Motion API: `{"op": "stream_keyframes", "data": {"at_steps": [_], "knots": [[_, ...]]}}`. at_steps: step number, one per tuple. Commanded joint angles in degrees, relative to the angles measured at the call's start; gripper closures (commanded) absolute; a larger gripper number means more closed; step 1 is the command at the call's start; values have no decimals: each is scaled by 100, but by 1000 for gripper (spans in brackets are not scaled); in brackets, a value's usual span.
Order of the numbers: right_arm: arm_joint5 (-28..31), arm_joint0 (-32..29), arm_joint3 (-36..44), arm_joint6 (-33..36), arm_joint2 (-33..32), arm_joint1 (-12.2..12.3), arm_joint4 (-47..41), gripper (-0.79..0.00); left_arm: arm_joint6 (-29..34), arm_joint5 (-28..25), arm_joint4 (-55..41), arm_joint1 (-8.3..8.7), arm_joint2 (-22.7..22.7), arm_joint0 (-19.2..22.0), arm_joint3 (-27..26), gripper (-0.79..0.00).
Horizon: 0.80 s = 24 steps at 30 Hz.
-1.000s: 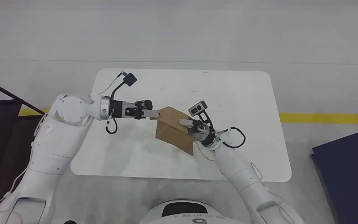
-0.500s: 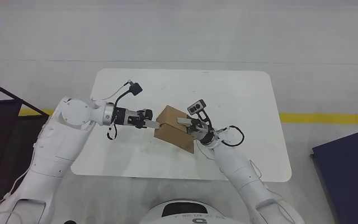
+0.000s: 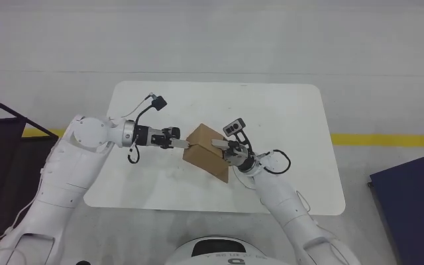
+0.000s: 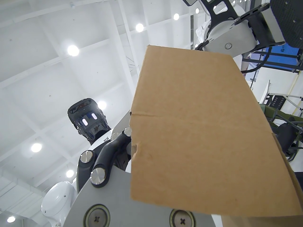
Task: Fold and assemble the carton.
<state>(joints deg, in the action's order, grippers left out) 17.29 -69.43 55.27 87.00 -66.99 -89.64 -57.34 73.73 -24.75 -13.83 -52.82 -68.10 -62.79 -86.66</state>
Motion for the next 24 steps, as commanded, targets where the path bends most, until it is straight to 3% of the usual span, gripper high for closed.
{"op": "stream_keyframes", "data": {"at_steps": [1, 10, 15, 24], "knots": [[-8, -5, 2, 8, -4, -1, -7, 0, 42, -45, -209, 8, -48, -13, -16, -785], [-33, -34, 31, 33, -36, -3, -19, 0, -129, 41, -425, 39, -220, -7, 82, -785], [-35, -45, 68, 35, -44, -5, 4, 0, -408, 270, 59, -9, 73, 89, 175, -785], [-58, -59, 99, 58, -66, -11, -6, 0, -166, 200, 210, -49, 433, 107, -8, -785]]}}
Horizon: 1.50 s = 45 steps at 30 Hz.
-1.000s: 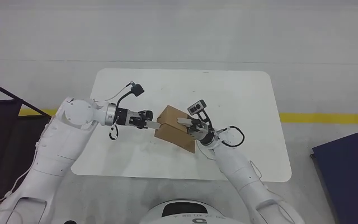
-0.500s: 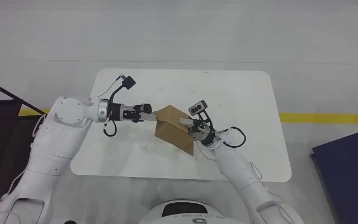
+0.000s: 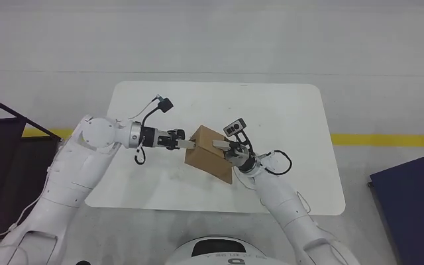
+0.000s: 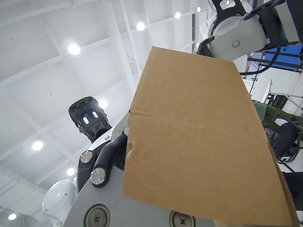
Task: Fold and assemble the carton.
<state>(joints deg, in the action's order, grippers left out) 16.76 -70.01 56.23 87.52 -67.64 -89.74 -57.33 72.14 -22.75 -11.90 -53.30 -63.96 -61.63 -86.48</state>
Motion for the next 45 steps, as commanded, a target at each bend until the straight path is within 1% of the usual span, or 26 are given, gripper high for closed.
{"op": "stream_keyframes", "data": {"at_steps": [1, 11, 15, 18, 21, 27, 30, 33, 36, 39, 41, 45], "knots": [[-13, 0, 5, 13, 3, -2, 1, 0, -13, 4, 22, -2, 34, -17, -54, -785], [-32, -36, 38, 32, 19, -14, 38, 0, -196, 85, 138, -15, 135, -16, -252, -785], [-38, -45, 36, 39, -16, -9, 43, 0, -284, 20, 64, 5, 36, -75, -256, -785], [-43, -51, 52, 43, -52, -1, 55, 0, -349, -45, -8, 51, -175, -201, -221, -785], [-45, -54, 70, 46, -93, 10, 63, 0, -462, -128, -108, 118, -497, -405, -189, -785], [-38, -33, 93, 38, -95, 13, 120, 0, -606, -239, -275, 248, -1157, -845, -341, -785], [6, -14, 118, -6, -85, 16, 205, 0, -625, -252, -331, 289, -1371, -1013, -447, -785], [75, -8, 174, -75, -123, 31, 278, 0, -639, -242, -432, 311, -1486, -1130, -482, -785], [75, -8, 174, -75, -123, 31, 278, 0, -607, -237, -591, 314, -1501, -1188, -404, -785], [75, -8, 174, -75, -123, 31, 278, 0, -486, -259, -892, 297, -1406, -1183, -249, -785], [75, -8, 174, -75, -123, 31, 278, 0, -394, -273, -1126, 275, -1304, -1147, -103, -785], [75, -8, 174, -75, -123, 31, 278, 0, -305, -294, -1220, 231, -1081, -1001, 174, -785]]}}
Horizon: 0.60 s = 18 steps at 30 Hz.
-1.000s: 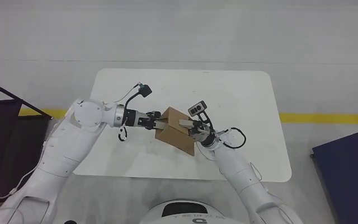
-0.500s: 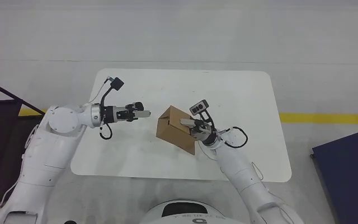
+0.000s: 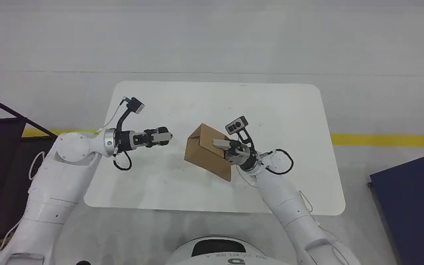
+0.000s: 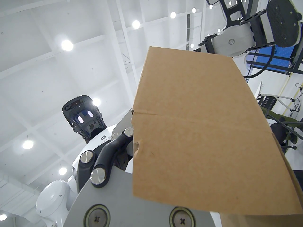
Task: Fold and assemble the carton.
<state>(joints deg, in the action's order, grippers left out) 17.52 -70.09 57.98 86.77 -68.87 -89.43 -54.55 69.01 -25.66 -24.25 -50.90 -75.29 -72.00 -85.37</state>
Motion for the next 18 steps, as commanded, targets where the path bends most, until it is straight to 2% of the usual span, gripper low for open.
{"op": "stream_keyframes", "data": {"at_steps": [1, 8, 13, 18], "knots": [[-1, -4, 12, -48, 1, 3, 31, 0, -5, -22, 35, -18, 89, 70, 122, -785], [-317, -109, 637, -881, -217, 253, 1708, 0, -128, -81, 197, -29, 118, 160, 418, -785], [-1057, -267, 1464, -1237, -536, 501, 3067, 0, -120, -133, 135, -30, 102, 149, 493, -785], [-2140, -445, 2371, -1147, -584, 712, 4411, 0, -148, -170, 127, -44, 158, 156, 569, -785]]}}
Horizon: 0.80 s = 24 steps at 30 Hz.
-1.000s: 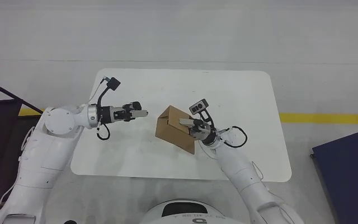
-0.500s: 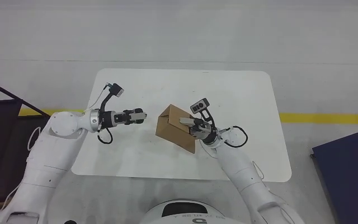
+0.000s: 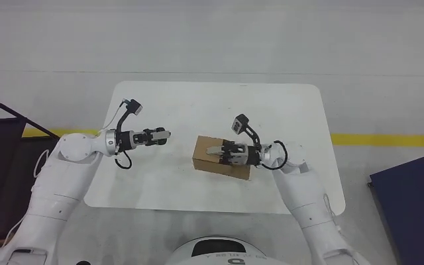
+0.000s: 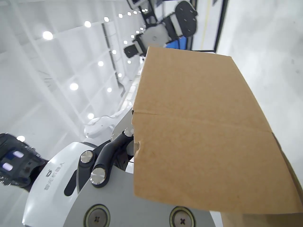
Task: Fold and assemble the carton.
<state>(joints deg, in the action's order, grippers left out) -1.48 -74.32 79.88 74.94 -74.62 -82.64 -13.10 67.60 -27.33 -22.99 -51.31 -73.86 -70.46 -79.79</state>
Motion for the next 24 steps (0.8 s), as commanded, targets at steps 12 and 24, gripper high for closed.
{"op": "stream_keyframes", "data": {"at_steps": [12, 24], "knots": [[-2531, 185, 1168, 255, 285, 464, 3804, 0, -147, -35, 144, -44, 176, 55, 125, -785], [-2752, 849, 758, 36, 1236, 674, 4458, -369, -265, 6, 298, -74, 286, 128, 109, -785]]}}
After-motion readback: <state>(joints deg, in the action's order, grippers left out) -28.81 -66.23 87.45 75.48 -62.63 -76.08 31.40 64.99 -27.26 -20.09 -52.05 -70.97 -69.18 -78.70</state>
